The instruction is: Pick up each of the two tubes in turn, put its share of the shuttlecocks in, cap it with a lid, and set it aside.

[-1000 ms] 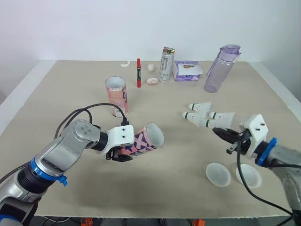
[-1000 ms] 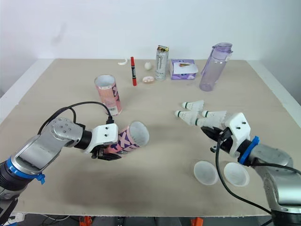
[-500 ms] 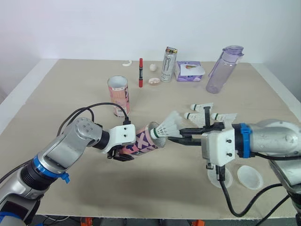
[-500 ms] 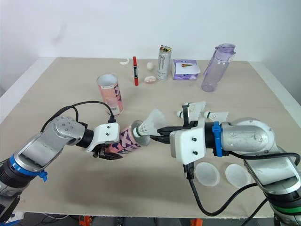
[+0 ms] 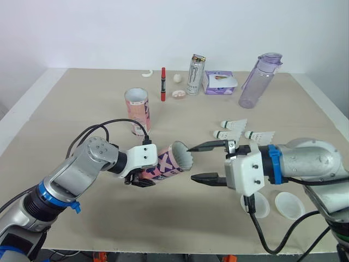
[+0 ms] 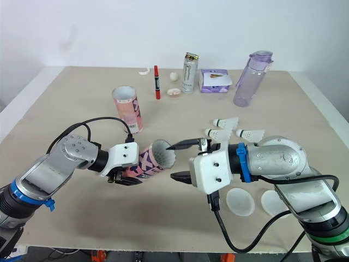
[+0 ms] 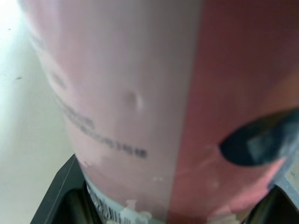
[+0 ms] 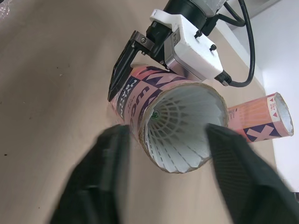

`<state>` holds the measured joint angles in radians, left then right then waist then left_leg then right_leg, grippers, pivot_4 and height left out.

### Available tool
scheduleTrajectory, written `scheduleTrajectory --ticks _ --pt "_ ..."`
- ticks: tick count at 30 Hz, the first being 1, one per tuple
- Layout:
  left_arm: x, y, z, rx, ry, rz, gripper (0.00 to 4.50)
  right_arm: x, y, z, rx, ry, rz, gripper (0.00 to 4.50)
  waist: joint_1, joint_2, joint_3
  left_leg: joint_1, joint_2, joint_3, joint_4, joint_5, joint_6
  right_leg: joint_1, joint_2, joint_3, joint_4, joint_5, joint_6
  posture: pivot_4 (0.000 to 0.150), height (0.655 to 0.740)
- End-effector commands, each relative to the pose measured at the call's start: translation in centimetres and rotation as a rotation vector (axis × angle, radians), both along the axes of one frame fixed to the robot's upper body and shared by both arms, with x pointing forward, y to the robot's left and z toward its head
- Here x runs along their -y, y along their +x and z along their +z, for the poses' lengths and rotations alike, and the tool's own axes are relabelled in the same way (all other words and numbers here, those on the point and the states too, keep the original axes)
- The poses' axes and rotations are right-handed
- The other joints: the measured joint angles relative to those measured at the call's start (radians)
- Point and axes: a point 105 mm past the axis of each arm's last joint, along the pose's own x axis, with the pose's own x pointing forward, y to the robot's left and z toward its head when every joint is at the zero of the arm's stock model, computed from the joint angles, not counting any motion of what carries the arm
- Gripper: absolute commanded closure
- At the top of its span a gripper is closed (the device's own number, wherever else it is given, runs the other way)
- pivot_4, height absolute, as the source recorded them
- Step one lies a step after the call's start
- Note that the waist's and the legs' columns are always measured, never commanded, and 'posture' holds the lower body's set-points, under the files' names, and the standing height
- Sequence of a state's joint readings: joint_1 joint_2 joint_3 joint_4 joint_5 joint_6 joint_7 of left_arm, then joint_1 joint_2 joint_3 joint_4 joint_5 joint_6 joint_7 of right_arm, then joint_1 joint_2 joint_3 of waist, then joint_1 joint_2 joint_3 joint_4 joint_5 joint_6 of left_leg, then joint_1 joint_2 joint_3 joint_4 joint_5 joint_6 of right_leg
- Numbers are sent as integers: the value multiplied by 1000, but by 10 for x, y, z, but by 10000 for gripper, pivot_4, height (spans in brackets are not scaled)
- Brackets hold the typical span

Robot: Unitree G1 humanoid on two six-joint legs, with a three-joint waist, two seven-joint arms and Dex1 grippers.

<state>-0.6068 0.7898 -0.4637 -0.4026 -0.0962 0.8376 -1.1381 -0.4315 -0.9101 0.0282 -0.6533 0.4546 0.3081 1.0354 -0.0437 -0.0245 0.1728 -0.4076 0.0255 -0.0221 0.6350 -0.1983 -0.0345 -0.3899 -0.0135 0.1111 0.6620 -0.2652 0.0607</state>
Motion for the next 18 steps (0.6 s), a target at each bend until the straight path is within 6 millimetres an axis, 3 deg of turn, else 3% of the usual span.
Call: scheduleTrajectory --ticks 1,5,10,13,15,16,18 --pt "-3 0 -22 -67 51 29 17018 27 16 29 -157 160 -152 983 0 -1 0 0 -1 0 0 0 0 1 -1 0 0 0 0 1500 7400" --pt "1 3 -20 -51 51 11 17018 35 26 32 -191 166 -193 983 2 0 0 0 -2 0 0 0 0 1 -2 0 0 0 0 1500 7400" --pt "5 7 -17 -38 43 3 17018 24 36 19 -138 -21 -141 22048 7 1 0 1 -5 2 1 2 3 -2 -7 0 0 0 2 1500 7400" --pt "5 7 -18 -41 46 1 17018 0 33 14 -118 -89 -45 35602 11 0 0 0 -7 4 1 3 4 -2 -11 -1 -1 -1 4 1500 7400" --pt "5 7 -19 -42 48 1 17018 -11 32 7 -111 -132 -1 39779 10 0 0 -1 -8 3 1 3 4 -1 -11 -1 -1 -2 4 1500 7400" --pt "4 7 -19 -43 49 1 17018 -15 32 4 -107 -150 11 44251 11 0 0 -1 -8 4 1 3 4 0 -11 -1 -1 -1 5 1500 7400" --pt "4 7 -19 -43 50 2 17018 -24 34 -5 -104 -204 41 44251 14 0 0 -2 -8 1 1 3 5 -1 -11 -2 -1 -2 6 1500 7400"
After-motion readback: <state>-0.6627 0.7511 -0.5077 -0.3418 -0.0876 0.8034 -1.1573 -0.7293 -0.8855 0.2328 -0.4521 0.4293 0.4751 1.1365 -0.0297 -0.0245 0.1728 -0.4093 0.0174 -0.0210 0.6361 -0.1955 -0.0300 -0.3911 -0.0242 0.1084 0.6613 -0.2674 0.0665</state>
